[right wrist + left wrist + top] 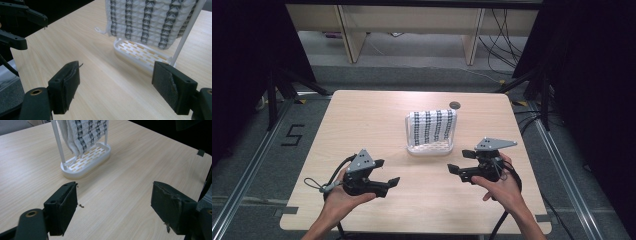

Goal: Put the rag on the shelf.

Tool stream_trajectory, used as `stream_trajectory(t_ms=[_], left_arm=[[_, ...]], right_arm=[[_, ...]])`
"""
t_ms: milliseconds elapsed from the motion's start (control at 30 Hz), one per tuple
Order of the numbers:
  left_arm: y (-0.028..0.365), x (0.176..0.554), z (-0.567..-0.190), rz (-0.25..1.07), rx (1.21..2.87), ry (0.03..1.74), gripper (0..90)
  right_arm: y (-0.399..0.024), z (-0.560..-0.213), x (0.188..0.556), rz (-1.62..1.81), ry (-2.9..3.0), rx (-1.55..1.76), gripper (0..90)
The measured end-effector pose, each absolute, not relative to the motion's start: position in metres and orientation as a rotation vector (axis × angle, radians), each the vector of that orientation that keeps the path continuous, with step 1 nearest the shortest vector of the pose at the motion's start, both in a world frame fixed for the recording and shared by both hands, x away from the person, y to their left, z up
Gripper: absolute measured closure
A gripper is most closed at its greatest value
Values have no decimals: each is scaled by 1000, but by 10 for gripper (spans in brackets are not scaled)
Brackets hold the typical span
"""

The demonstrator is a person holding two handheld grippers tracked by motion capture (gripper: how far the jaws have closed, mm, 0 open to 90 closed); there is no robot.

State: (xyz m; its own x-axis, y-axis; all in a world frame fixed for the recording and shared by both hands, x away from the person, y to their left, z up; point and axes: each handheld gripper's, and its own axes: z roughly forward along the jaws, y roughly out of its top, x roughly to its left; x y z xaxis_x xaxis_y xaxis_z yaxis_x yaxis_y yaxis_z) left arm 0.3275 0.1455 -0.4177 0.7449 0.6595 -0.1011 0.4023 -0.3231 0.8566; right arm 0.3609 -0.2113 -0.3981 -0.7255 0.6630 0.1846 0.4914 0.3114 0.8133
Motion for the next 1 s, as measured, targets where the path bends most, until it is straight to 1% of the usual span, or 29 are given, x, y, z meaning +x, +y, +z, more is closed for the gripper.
stream_trajectory(t_ms=[200, 233, 300, 367, 600, 700, 733, 1000], left_arm=[[147, 323, -427, 319, 1984, 813, 206], [147, 323, -428, 313, 1980, 808, 206], [148, 322, -429, 315, 1981, 806, 206], [148, 321, -431, 316, 1973, 801, 206], [148, 314, -437, 324, 1990, 806, 206], [148, 311, -441, 332, 1985, 797, 205], [148, 309, -443, 333, 1991, 797, 206], [154, 298, -455, 346, 2008, 798, 205]], right_arm=[[-213, -405, 356, 1384, 2396, 1102, 217], [-214, -407, 357, 1383, 2383, 1065, 216], [-214, -409, 353, 1384, 2398, 1117, 214], [-216, -413, 353, 1391, 2390, 1079, 214], [-216, -425, 345, 1390, 2403, 1116, 218], [-216, -431, 344, 1397, 2407, 1076, 219], [-216, -431, 340, 1370, 2410, 1118, 220], [-214, -444, 333, 1371, 2427, 1087, 224]])
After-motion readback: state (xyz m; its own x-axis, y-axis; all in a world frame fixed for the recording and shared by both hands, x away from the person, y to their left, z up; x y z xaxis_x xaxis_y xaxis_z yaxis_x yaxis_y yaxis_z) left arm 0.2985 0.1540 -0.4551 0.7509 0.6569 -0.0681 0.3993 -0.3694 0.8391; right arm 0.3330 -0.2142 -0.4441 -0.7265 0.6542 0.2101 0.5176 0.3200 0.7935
